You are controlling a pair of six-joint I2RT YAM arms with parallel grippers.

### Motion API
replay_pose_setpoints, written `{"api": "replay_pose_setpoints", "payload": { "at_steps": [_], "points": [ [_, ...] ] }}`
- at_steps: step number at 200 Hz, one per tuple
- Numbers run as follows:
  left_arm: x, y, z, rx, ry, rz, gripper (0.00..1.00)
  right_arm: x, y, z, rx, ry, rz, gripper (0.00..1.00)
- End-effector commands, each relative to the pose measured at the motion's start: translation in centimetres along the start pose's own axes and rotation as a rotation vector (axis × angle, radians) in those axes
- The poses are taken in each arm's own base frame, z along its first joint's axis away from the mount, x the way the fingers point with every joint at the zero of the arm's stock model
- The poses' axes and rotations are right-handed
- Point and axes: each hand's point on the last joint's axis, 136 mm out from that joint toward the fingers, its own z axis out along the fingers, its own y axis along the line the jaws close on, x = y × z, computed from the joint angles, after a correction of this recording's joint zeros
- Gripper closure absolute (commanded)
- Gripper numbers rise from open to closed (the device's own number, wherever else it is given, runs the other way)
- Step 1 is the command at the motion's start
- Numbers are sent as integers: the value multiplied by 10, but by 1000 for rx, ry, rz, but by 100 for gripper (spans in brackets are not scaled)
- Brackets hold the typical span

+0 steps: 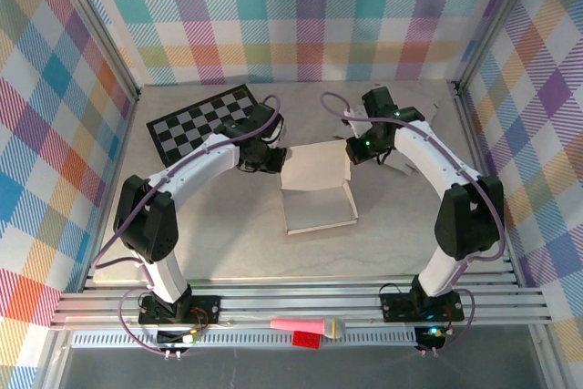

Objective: Fold the paper box

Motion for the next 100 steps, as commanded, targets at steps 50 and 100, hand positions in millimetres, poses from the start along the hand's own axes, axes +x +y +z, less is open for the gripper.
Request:
{"api": "replay_pose_setpoints", "payload": {
  "at_steps": [50,100],
  "points": [
    [-22,11,-7,-106,-78,-112,100,-13,2,-16,127,-116,179,100],
    [-48,21,-5,-136,-195,-187,100,-34,9,-20,119,-263,378,100]
  ]
}}
